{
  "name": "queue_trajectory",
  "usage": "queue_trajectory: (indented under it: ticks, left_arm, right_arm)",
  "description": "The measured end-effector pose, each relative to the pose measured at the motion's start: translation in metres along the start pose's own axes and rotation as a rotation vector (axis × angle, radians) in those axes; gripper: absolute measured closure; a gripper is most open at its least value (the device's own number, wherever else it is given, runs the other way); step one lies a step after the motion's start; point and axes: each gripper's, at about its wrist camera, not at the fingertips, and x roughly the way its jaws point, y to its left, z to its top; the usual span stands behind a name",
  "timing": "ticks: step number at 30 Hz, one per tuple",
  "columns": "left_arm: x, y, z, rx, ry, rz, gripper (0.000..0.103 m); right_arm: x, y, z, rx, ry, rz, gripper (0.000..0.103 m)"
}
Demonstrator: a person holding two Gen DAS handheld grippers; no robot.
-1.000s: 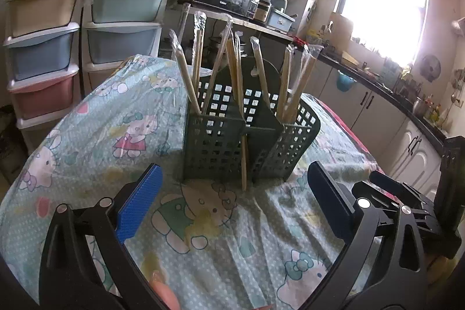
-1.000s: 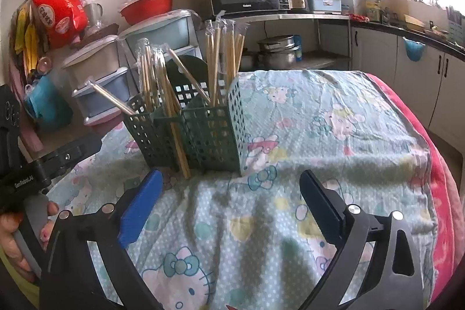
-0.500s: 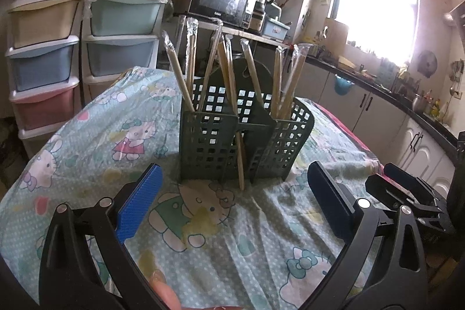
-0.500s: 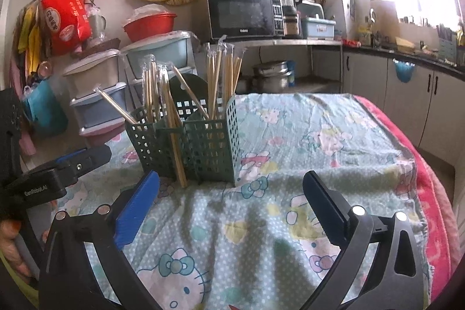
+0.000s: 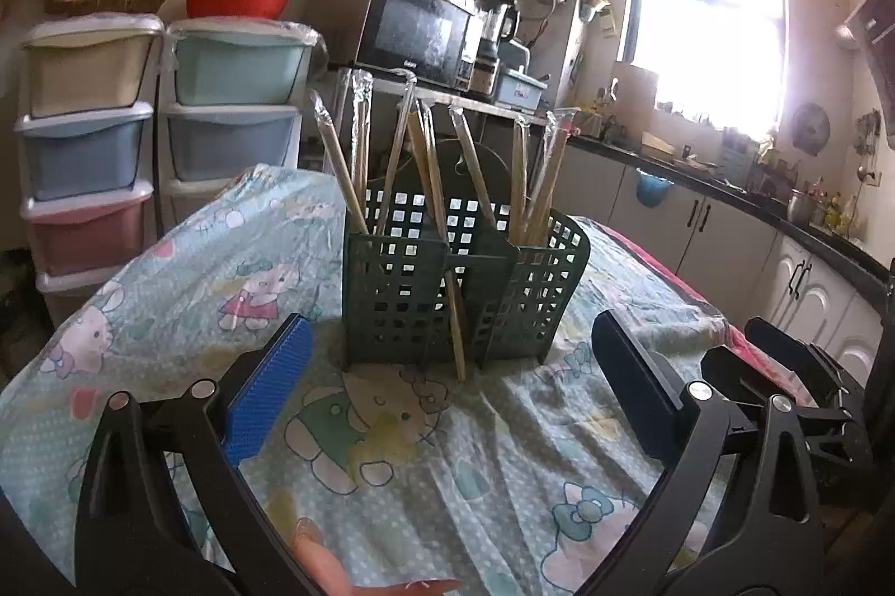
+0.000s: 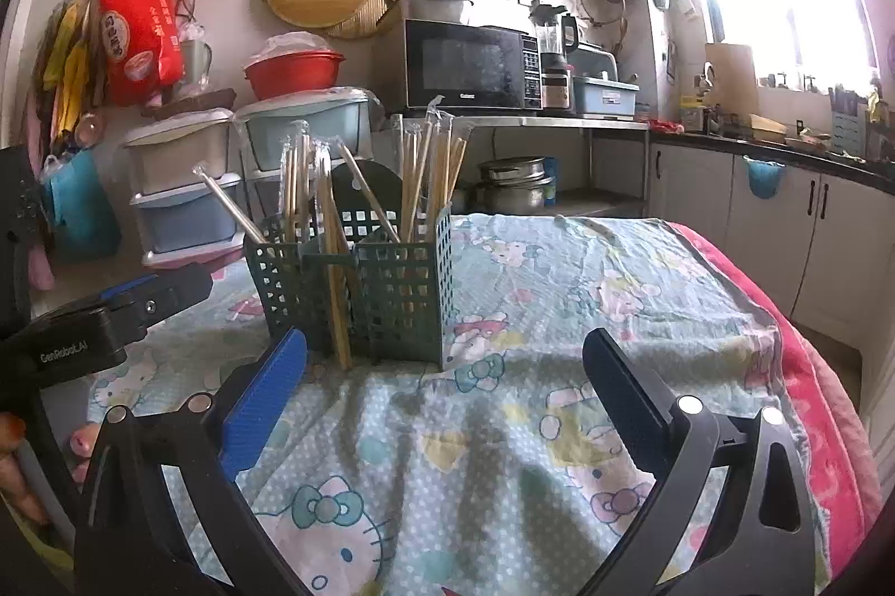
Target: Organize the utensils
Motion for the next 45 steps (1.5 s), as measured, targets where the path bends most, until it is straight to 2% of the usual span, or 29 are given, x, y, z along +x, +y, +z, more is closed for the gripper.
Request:
queue_trajectory:
  ticks: [10,45]
  left_arm:
    - [0.003,0.001,-0.007,0.016,-0.009,0.003,0.011]
    - [0.004,-0.002,-0.01,0.021,-0.009,-0.009,0.011]
  right_arm:
    - [-0.013,-0.002,-0.004,0.028,-0.055,-0.03,0.007]
    - [-0.017,-0.002,-0.006,0.028,-0.045,-0.029,0.007]
